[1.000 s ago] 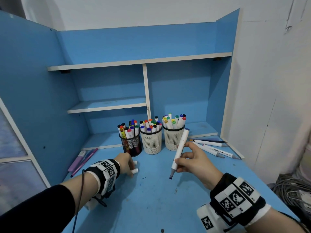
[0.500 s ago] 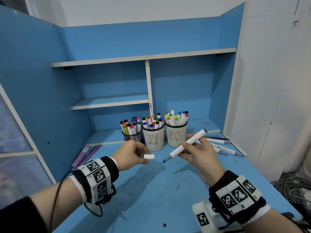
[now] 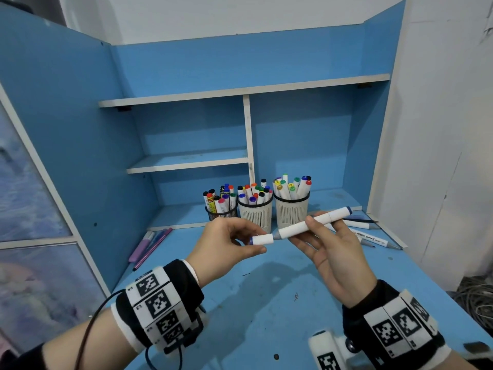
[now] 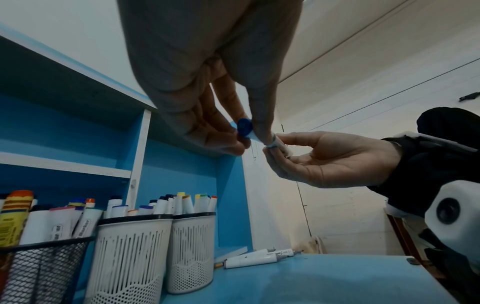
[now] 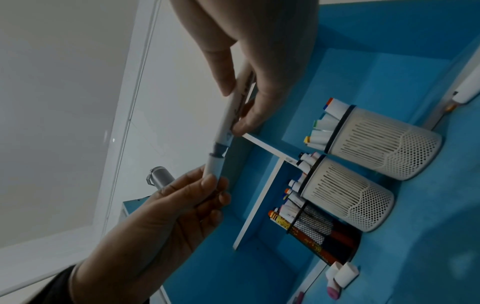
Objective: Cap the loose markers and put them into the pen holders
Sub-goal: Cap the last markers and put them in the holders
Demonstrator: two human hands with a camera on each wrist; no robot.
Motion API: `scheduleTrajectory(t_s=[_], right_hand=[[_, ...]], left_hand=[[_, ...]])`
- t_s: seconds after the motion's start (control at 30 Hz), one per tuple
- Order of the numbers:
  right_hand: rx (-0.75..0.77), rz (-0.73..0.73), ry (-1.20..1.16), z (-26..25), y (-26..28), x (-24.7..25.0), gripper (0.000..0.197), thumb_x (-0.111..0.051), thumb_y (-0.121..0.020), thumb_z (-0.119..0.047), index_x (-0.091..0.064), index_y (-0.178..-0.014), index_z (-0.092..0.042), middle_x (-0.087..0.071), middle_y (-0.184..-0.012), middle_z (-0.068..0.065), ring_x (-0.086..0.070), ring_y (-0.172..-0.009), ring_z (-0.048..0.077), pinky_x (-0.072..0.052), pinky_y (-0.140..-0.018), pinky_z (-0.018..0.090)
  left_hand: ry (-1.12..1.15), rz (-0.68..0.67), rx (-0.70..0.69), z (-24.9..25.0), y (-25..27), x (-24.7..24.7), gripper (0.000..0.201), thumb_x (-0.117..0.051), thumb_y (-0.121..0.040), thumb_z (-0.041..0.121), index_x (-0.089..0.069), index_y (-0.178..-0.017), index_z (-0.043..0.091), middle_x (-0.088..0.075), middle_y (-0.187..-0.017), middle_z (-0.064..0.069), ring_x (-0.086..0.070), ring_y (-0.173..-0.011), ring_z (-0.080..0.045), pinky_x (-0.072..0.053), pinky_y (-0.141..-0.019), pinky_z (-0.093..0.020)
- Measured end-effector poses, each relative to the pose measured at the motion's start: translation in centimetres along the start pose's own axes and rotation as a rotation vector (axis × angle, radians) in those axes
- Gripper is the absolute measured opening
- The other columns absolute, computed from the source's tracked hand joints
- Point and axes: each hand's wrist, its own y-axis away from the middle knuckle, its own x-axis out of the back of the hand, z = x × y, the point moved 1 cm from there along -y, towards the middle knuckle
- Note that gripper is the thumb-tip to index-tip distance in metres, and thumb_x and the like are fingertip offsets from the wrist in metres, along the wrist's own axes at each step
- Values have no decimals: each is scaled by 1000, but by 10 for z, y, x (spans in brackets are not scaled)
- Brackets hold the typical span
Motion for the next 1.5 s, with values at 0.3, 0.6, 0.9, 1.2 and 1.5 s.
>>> scheduleTrajectory(t_s=[0.3,0.6,0.9,1.2,1.5], right_hand=[[57,-14,-9,0,5,-5,14,-62,-81,-6,-50,-88,-9,-65,-72,8,-69,-77,24,-58,-71,36],[91,-2,73,3,7,-2,16,-58,-87,-2,-44,-89,-10,-57,-77,12,-68,-73,22,-58,-69,35],[55,-8,228,9,14,10,18,-61,-86,-3,-46,-92,-11,-53,-78,13,-64,-72,25,-58,-67,37],[185,-312,1148,-1,3,14,21,-71,-82,-21,-56,-97,-21,-60,-78,5,-60,-72,23,-54,-73,45],[296,-422,1418,-26,-19,19,22,-71,-82,-23,-56,-97,-14,-52,-69,-10,-50,-65,9,-43,-63,22]], left_hand=[[154,105,-42,2,2,-7,23,-80,-70,7,-75,-89,20,-73,-76,2,-59,-64,-8,-46,-59,-15],[95,113,-79,0,4,-22,19,-79,-73,10,-76,-87,23,-73,-77,2,-63,-68,-14,-54,-67,-24],[-62,-48,-53,-7,14,-30,15,-79,-74,18,-75,-87,22,-72,-77,9,-62,-67,0,-53,-71,-19],[64,-18,-144,25,-19,-24,32,-79,-71,24,-68,-100,28,-69,-75,-1,-64,-70,-14,-56,-71,-32],[-139,-109,-199,51,-53,-27,24,-79,-74,20,-73,-97,20,-68,-79,4,-64,-73,-8,-53,-74,-18]])
